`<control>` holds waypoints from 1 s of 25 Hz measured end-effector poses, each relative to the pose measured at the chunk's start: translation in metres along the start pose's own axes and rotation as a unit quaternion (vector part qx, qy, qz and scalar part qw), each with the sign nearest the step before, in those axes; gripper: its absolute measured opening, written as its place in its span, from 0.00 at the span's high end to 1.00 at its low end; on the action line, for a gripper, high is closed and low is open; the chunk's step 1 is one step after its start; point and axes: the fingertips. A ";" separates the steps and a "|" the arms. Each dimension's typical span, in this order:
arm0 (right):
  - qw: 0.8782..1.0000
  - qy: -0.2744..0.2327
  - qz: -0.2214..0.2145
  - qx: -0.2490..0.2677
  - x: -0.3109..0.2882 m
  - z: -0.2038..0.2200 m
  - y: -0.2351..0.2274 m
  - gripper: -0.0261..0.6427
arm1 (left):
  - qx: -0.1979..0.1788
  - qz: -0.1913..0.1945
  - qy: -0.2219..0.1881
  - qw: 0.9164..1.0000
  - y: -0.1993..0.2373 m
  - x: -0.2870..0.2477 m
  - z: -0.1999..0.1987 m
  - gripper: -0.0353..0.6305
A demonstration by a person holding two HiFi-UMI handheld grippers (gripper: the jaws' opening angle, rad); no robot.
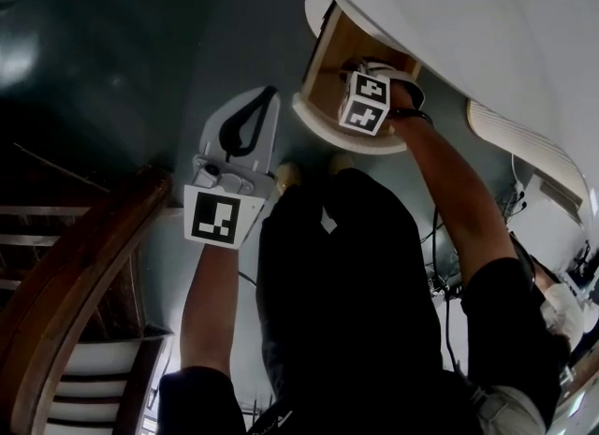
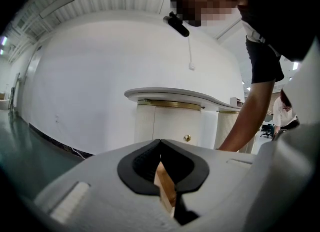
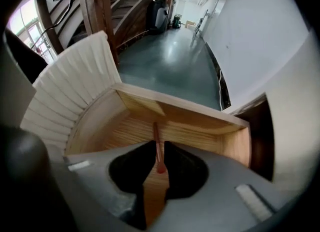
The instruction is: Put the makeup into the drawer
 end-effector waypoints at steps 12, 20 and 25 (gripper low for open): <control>0.987 -0.114 0.076 -0.089 0.144 -0.038 0.001 0.96 | 0.002 0.033 0.013 0.999 -0.036 0.015 -0.052 0.93; 0.951 -0.245 0.107 -0.157 0.284 -0.080 0.018 0.96 | 0.010 0.047 0.010 0.999 -0.062 0.031 -0.102 0.93; 0.922 -0.324 0.117 -0.177 0.367 -0.102 0.021 0.96 | 0.009 0.055 -0.008 0.998 -0.077 0.040 -0.146 0.93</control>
Point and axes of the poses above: the fingertips, and each gripper's own axes: x backward along the fingers, y to its left, z out of its underside, and after that the axes turned 3 degrees about -x, right-handed
